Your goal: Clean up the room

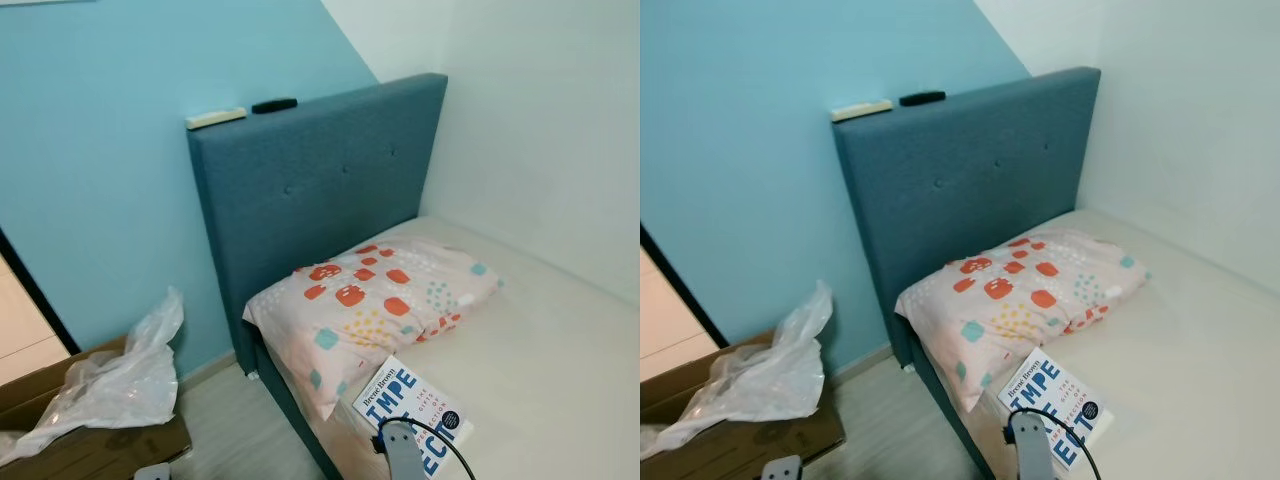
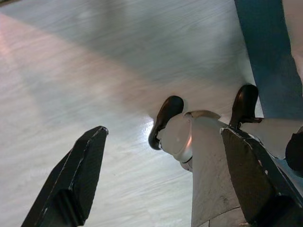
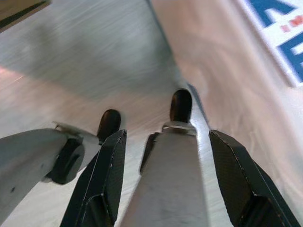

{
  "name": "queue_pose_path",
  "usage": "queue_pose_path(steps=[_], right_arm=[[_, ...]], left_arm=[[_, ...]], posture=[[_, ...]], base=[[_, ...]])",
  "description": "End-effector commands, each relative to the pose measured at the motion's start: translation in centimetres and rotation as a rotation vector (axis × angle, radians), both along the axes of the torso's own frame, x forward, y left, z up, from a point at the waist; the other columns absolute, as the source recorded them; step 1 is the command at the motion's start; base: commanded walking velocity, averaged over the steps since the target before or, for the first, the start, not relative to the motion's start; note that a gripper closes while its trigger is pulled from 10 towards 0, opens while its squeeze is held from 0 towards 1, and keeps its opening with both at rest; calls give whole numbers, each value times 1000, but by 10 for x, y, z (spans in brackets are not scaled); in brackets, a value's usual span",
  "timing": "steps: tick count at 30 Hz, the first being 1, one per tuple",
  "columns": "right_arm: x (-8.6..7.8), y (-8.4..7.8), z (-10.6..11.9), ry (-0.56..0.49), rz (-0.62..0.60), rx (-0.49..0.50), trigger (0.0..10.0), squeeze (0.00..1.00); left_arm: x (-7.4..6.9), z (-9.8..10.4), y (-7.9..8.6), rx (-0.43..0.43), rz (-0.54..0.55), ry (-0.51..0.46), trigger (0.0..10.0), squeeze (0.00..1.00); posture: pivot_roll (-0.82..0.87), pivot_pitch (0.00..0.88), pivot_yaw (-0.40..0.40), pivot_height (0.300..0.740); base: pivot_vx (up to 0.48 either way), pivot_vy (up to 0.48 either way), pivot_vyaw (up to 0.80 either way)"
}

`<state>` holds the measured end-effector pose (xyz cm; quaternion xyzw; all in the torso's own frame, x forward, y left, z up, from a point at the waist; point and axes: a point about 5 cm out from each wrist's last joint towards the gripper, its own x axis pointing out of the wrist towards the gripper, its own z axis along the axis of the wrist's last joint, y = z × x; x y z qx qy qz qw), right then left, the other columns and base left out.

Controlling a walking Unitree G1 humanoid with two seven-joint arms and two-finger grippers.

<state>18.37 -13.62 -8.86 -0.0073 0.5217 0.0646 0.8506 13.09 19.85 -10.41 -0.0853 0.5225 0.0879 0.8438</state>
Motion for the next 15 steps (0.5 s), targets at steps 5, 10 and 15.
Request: queue_pose_path(steps=[5,10,15], right_arm=[[1,2,0,7,8,-11,10000,0],[-1,0,-1,9,6,-12,10000,0],[-2,0,-1,10,3,-13,10000,0]], left_arm=[[8,0,-19,-6,-23,-9,10000,0],[10,1,-17,-2,-26,-14,10000,0],[12,2,-13,4,-32,-18,10000,0]], posture=[[3,0,-47,740],[3,0,-44,740],[2,0,-42,740]], base=[[-425,0,0],[-428,0,0],[-434,0,0]])
